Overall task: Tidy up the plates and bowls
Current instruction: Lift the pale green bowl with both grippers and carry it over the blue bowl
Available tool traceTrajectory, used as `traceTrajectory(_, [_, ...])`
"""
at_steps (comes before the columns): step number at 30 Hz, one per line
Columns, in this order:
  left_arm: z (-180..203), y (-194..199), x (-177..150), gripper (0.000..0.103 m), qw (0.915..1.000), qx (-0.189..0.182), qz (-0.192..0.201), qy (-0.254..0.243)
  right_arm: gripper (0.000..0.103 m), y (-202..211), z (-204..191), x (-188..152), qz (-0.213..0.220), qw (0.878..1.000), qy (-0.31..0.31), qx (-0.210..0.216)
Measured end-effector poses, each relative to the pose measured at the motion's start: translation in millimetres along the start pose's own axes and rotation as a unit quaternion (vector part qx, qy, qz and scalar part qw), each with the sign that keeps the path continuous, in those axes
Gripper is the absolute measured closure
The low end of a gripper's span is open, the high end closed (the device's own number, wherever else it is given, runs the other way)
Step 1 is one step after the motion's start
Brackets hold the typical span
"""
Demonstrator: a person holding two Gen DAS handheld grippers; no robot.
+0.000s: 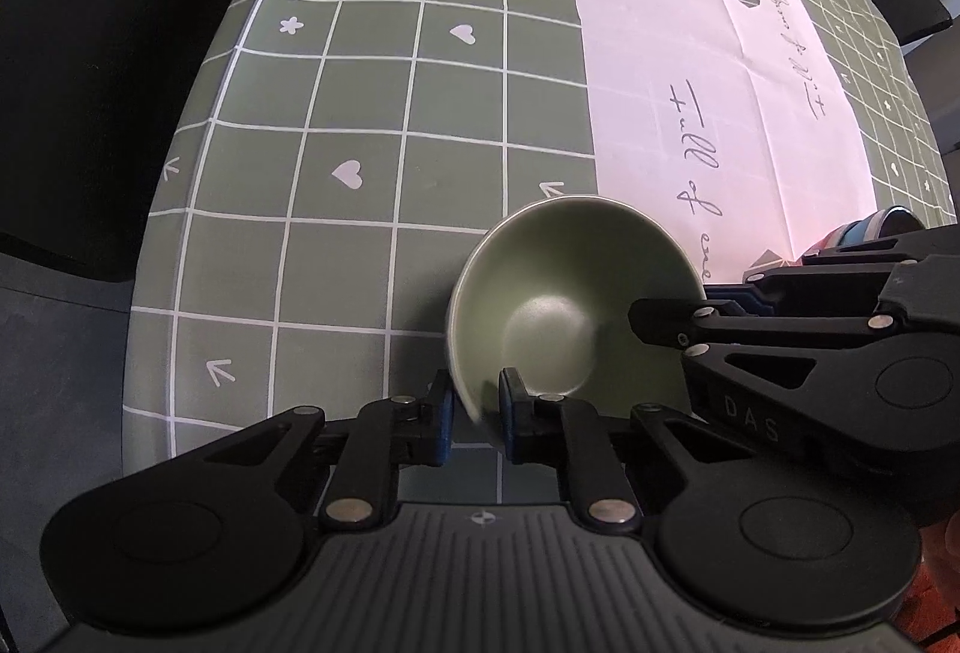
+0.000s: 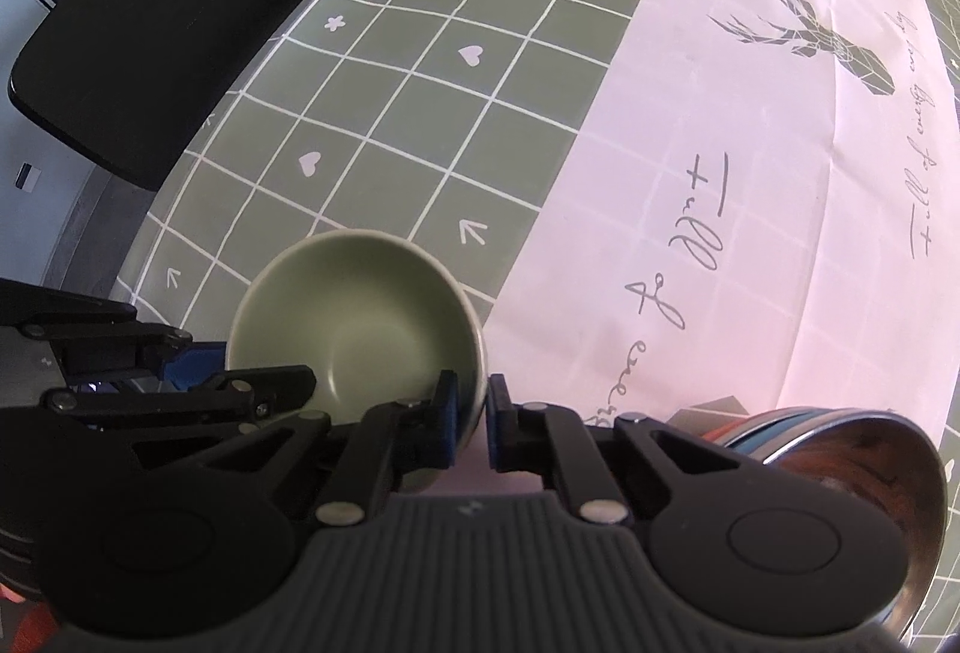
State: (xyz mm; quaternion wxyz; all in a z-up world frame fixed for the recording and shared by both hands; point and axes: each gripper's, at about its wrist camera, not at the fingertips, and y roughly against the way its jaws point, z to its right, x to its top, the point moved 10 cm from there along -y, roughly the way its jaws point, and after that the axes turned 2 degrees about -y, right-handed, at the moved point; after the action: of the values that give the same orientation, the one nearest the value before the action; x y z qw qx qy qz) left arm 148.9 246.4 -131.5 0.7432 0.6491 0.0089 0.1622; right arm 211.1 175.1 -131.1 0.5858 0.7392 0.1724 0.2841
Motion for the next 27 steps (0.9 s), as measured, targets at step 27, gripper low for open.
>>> traceTrajectory(27, [108,111,20,0.088,0.9938,-0.019,0.096,-0.052,0.097,154,59,-28,0.122,0.992,-0.027,-0.018])
